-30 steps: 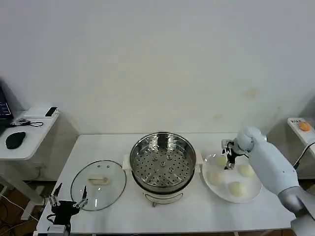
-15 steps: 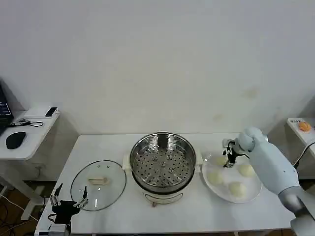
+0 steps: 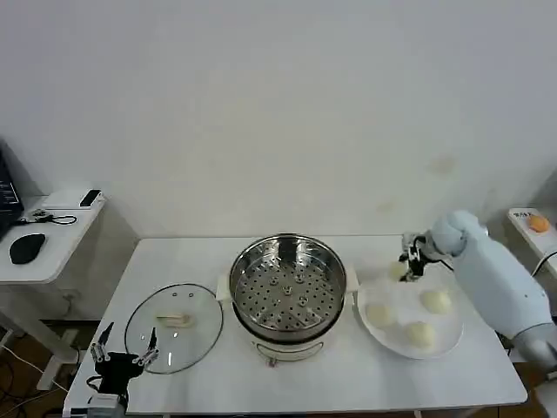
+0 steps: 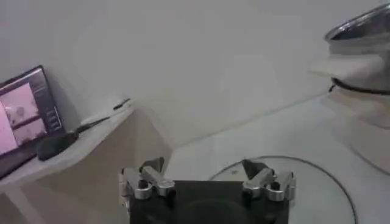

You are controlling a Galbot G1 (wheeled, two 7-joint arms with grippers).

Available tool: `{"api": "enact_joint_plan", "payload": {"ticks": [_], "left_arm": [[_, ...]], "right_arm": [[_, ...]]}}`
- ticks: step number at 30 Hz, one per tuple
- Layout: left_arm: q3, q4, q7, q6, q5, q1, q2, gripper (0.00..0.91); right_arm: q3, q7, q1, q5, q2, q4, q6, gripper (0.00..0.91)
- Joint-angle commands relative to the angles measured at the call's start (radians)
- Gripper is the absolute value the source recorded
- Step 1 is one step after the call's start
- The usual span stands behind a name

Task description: Take steamed baozi put them in steamer then cover it.

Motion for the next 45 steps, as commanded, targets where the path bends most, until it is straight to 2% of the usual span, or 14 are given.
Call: {"api": "enact_joint_plan", "payload": {"ticks": [1, 13, 14, 15, 16, 17, 19, 24, 27, 29, 30, 32, 39, 45], "left_arm": [[-0.004, -0.024, 0.018, 0.006, 0.001, 0.004, -0.002, 0.907], [-0.017, -0.053, 0.021, 0.008, 0.000, 0.014, -0.006, 0.907], [-0.017, -0.054, 0.022, 0.008, 0.000, 0.013, -0.005, 0.907], [-0.019, -0.056, 0.023, 0.008, 0.000, 0.012, -0.006, 0.907], [-0.020, -0.060, 0.024, 0.008, 0.000, 0.011, -0.006, 0.907], [-0.022, -0.064, 0.025, 0.009, -0.001, 0.013, -0.007, 0.907], [-0.025, -0.070, 0.027, 0.010, -0.001, 0.018, -0.005, 0.907], [-0.030, -0.063, 0.026, 0.010, 0.004, 0.038, -0.001, 0.907], [-0.030, -0.059, 0.027, 0.008, 0.007, 0.042, -0.006, 0.907], [-0.034, -0.056, 0.031, 0.009, 0.011, 0.038, -0.012, 0.907], [-0.036, -0.055, 0.032, 0.009, 0.010, 0.035, -0.015, 0.907], [-0.039, -0.054, 0.033, 0.011, 0.011, 0.032, -0.018, 0.907], [-0.040, -0.067, 0.031, 0.012, 0.014, 0.036, -0.024, 0.907], [-0.040, -0.066, 0.031, 0.017, 0.017, 0.033, -0.028, 0.907]], "right_arm": [[-0.181, -0.032, 0.262, 0.226, 0.032, 0.081, -0.034, 0.605], [-0.246, -0.048, 0.342, 0.341, 0.232, 0.063, -0.061, 0.605], [-0.245, -0.062, 0.344, 0.372, 0.251, 0.032, -0.018, 0.605], [-0.238, -0.077, 0.345, 0.400, 0.268, -0.012, 0.093, 0.605], [-0.235, -0.098, 0.347, 0.419, 0.284, -0.080, 0.298, 0.605], [-0.238, -0.102, 0.352, 0.449, 0.309, -0.133, 0.432, 0.605], [-0.263, -0.079, 0.359, 0.457, 0.328, -0.178, 0.582, 0.615], [-0.338, -0.134, 0.380, 0.346, 0.291, -0.098, 0.663, 0.615], [-0.401, -0.120, 0.399, 0.243, 0.263, -0.020, 0.725, 0.615], [-0.425, -0.077, 0.399, 0.087, 0.251, 0.060, 0.781, 0.615], [-0.426, -0.017, 0.387, -0.077, 0.241, 0.128, 0.812, 0.615], [-0.432, -0.018, 0.368, -0.226, 0.221, 0.223, 0.813, 0.615], [-0.483, -0.016, 0.354, -0.304, 0.217, 0.299, 0.820, 0.615], [-0.480, 0.004, 0.336, -0.295, 0.252, 0.282, 0.820, 0.615]]}}
